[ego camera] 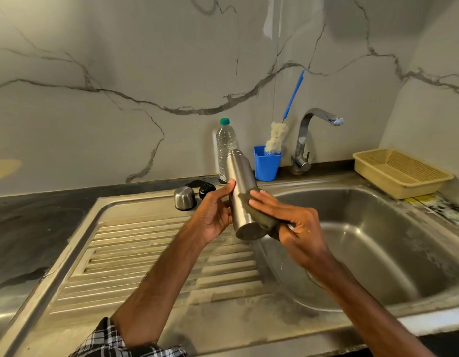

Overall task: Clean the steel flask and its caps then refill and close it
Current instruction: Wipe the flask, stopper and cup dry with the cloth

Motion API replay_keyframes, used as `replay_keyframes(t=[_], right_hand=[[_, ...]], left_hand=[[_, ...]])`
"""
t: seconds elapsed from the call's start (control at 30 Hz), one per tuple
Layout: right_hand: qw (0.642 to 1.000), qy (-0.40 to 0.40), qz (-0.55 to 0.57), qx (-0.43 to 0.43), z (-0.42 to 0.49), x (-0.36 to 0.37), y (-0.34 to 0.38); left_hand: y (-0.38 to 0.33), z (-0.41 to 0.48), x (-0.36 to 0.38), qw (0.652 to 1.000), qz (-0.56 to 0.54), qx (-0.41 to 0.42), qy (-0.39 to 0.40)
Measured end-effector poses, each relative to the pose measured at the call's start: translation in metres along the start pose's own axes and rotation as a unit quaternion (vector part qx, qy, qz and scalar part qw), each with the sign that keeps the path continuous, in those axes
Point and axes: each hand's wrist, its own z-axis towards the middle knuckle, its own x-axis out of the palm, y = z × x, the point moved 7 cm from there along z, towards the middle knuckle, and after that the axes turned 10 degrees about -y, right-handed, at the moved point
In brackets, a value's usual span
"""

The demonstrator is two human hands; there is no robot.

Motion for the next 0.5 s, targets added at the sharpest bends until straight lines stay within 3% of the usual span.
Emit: replay_keyframes(t=[0.1, 0.23, 0.4, 0.5], right_hand=[[0.999, 0.017, 0.025, -0.029, -0.004, -0.001, 0.006], [0.998, -0.037, -0.012, 0.045, 0.0, -0.01, -0.009], [0.996, -0.012, -0.034, -0.086, -0.009, 0.003, 0.015], [0.997, -0.044, -0.052, -0.044, -0.002, -0.003, 0.004]], left_hand=[[-0.006, 0.001, -0.008, 1.0, -0.004, 0.011, -0.024], [-0.006, 0.001, -0.008, 0.998, -0.023, 0.013, -0.049], [-0.012, 0.004, -0.015, 0.997, -0.05, 0.023, -0.06], [-0.012, 0.001, -0.012, 0.996, -0.058, 0.026, -0.064]])
